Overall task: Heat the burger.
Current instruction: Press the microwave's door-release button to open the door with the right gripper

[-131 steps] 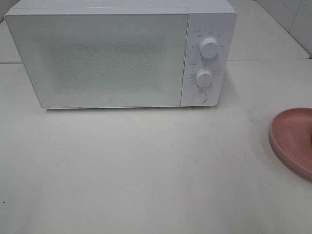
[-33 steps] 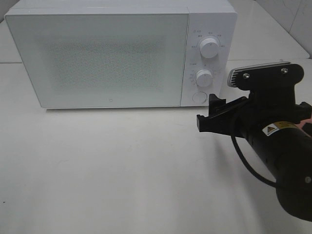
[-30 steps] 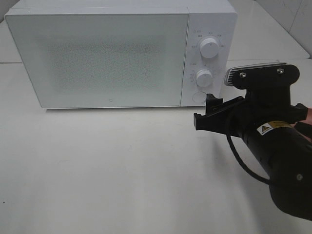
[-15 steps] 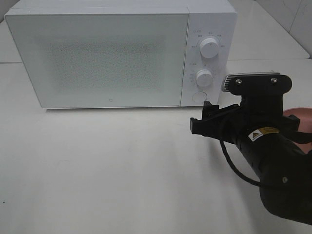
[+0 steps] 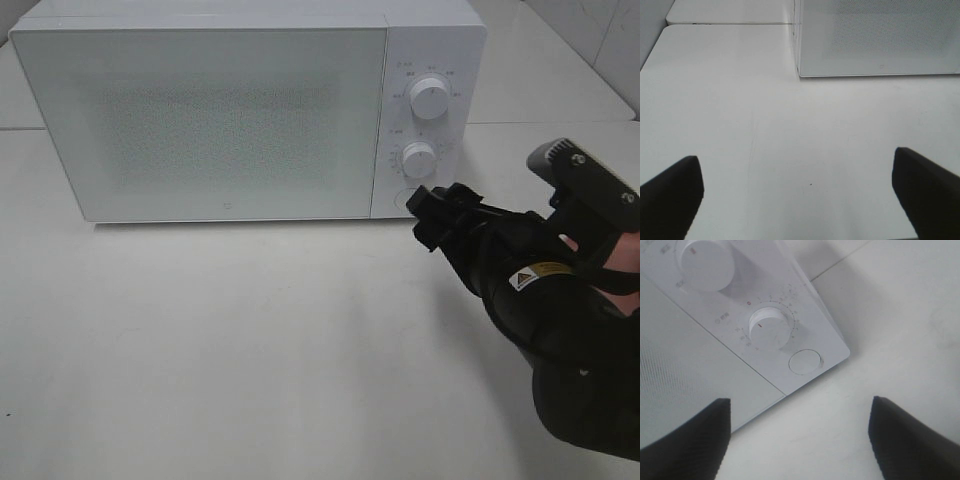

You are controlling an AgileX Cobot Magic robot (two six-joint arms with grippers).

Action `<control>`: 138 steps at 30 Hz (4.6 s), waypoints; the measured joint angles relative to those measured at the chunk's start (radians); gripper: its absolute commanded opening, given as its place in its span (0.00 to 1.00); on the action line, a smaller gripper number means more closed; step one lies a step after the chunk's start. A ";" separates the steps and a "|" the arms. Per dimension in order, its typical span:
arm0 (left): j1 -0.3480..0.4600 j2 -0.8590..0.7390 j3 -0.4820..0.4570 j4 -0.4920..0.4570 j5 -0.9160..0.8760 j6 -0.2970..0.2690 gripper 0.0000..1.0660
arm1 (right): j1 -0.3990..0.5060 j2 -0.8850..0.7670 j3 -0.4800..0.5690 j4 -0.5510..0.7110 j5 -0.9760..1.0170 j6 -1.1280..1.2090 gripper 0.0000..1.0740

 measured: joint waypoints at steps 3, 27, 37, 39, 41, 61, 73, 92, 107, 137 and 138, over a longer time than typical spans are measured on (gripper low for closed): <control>0.000 0.000 0.000 0.000 0.000 0.000 0.91 | 0.000 0.000 0.000 0.000 0.016 0.232 0.65; 0.000 0.000 0.000 0.000 0.000 0.000 0.91 | 0.000 0.000 -0.005 0.002 0.109 0.931 0.00; 0.000 0.000 0.000 0.000 0.000 0.000 0.91 | -0.061 0.000 -0.045 -0.061 0.150 0.915 0.00; 0.000 0.000 0.000 0.000 0.000 0.000 0.91 | -0.106 0.003 -0.067 -0.108 0.176 0.909 0.00; 0.000 0.000 0.000 0.000 0.000 0.000 0.91 | -0.131 0.012 -0.085 -0.135 0.193 0.908 0.00; 0.000 0.000 0.000 0.000 0.000 0.000 0.91 | -0.305 0.243 -0.267 -0.357 0.277 0.982 0.00; 0.000 0.000 0.000 0.000 0.000 0.000 0.91 | -0.366 0.339 -0.369 -0.443 0.300 1.014 0.00; 0.000 0.000 0.000 0.000 0.000 0.000 0.91 | -0.394 0.395 -0.438 -0.464 0.319 1.011 0.00; 0.000 0.000 0.000 0.000 0.000 0.000 0.91 | -0.384 0.417 -0.461 -0.460 0.289 1.026 0.00; 0.000 0.000 0.000 0.000 0.000 0.000 0.91 | -0.390 0.410 -0.481 -0.429 0.313 0.991 0.00; 0.000 0.000 0.000 0.000 0.000 0.000 0.91 | -0.390 0.410 -0.481 -0.429 0.313 0.991 0.00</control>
